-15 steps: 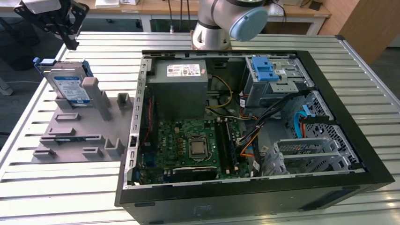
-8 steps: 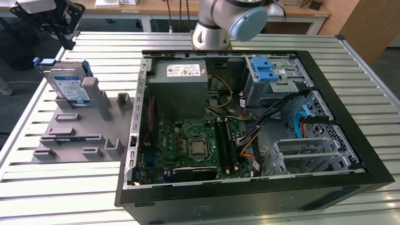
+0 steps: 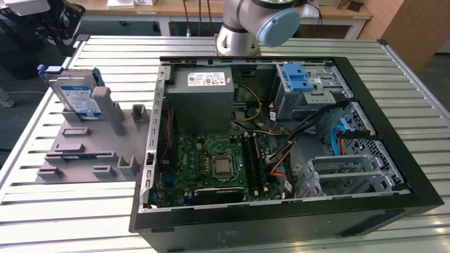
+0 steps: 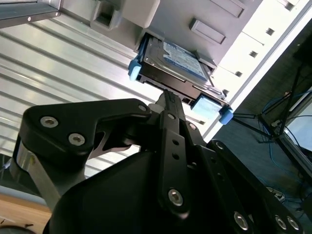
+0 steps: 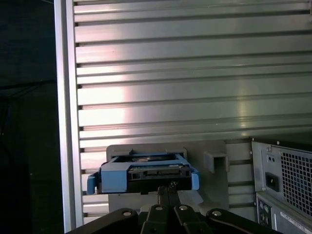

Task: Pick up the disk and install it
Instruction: 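Reach for the disk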

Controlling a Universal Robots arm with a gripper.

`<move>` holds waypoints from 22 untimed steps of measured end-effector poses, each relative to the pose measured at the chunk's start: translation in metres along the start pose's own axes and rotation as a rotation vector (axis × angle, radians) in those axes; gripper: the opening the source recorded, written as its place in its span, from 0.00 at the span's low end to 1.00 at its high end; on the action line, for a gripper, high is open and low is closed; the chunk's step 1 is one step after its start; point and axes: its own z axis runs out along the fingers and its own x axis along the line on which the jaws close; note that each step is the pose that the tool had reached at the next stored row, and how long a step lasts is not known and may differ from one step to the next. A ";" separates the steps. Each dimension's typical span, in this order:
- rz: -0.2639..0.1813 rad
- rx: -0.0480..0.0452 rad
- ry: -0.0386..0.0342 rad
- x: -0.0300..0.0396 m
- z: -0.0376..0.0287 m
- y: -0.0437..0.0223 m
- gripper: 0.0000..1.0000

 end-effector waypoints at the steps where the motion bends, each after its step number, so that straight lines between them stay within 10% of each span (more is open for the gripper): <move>1: 0.000 0.0000 0.0001 0.0016 0.0001 -0.0001 0.11; 22: 0.000 0.0014 0.0010 0.0227 0.0042 -0.0018 0.11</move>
